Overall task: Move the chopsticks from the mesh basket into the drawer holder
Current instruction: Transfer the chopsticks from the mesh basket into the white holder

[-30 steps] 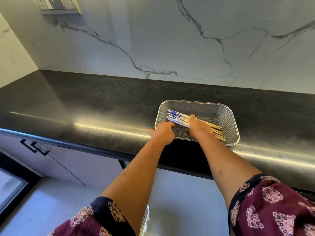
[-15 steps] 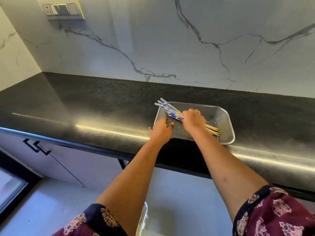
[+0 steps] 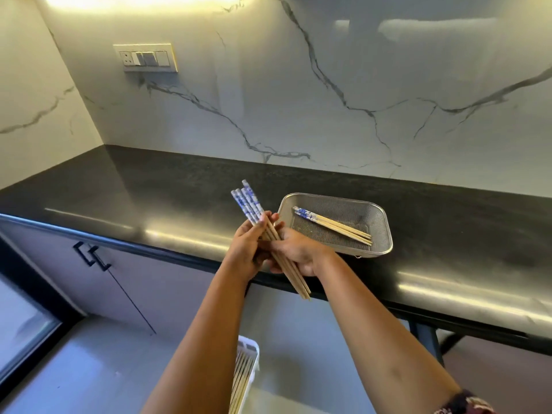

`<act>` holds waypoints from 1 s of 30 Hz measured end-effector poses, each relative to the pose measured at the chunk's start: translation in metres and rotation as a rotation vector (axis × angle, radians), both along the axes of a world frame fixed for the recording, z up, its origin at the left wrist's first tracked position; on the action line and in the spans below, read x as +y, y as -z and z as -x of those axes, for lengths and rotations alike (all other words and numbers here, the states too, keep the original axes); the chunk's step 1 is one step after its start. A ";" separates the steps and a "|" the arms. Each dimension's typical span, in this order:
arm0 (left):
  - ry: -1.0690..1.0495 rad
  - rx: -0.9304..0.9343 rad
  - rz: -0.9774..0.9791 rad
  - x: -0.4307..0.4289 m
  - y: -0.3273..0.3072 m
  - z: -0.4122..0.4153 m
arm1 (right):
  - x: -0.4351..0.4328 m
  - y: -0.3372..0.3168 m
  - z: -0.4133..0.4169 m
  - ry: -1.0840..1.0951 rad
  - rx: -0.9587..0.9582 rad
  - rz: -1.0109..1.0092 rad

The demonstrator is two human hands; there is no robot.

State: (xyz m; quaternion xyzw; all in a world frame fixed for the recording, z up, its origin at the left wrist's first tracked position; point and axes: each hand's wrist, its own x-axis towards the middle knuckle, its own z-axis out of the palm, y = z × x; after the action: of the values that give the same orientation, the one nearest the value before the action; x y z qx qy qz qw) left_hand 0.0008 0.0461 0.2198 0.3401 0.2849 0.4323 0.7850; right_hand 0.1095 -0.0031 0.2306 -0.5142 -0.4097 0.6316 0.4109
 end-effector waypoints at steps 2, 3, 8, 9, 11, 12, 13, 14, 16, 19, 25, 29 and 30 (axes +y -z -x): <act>-0.151 -0.023 0.091 -0.008 0.004 0.008 | -0.020 0.012 0.004 -0.039 0.045 0.068; -0.219 -0.050 0.120 -0.010 0.004 0.012 | -0.030 0.021 0.004 -0.037 0.061 0.092; -0.456 -0.115 0.149 -0.025 0.004 0.037 | -0.075 0.078 0.029 0.495 0.433 0.156; -0.481 -0.101 0.142 -0.032 0.006 0.040 | -0.079 0.086 0.040 0.661 0.566 0.180; -0.499 -0.056 0.126 -0.049 0.014 0.040 | -0.079 0.090 0.062 0.830 0.756 0.223; -0.490 -0.037 0.117 -0.059 0.020 0.038 | -0.077 0.086 0.073 0.853 0.824 0.234; -0.478 -0.027 0.111 -0.067 0.025 0.037 | -0.074 0.079 0.083 0.868 0.874 0.237; -0.470 -0.023 0.116 -0.074 0.030 0.038 | -0.071 0.072 0.090 0.881 0.879 0.239; -0.473 -0.045 0.157 -0.082 0.038 0.046 | -0.068 0.060 0.100 0.901 0.780 0.235; -0.488 -0.113 0.164 -0.080 0.041 0.060 | -0.070 0.055 0.106 0.879 0.638 0.226; -0.472 -0.164 0.247 -0.090 0.058 0.111 | -0.086 0.070 0.155 0.848 0.431 0.201; -0.431 -0.060 0.344 -0.116 0.072 0.157 | -0.090 0.079 0.174 0.827 0.327 0.189; -0.374 0.011 0.391 -0.124 0.073 0.170 | -0.091 0.083 0.176 0.799 0.275 0.183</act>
State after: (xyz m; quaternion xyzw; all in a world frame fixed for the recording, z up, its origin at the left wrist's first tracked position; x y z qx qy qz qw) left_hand -0.1693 -0.0781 0.1467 0.1256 0.4251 0.5048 0.7407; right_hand -0.0666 -0.0941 0.1477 -0.5777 -0.0622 0.5192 0.6268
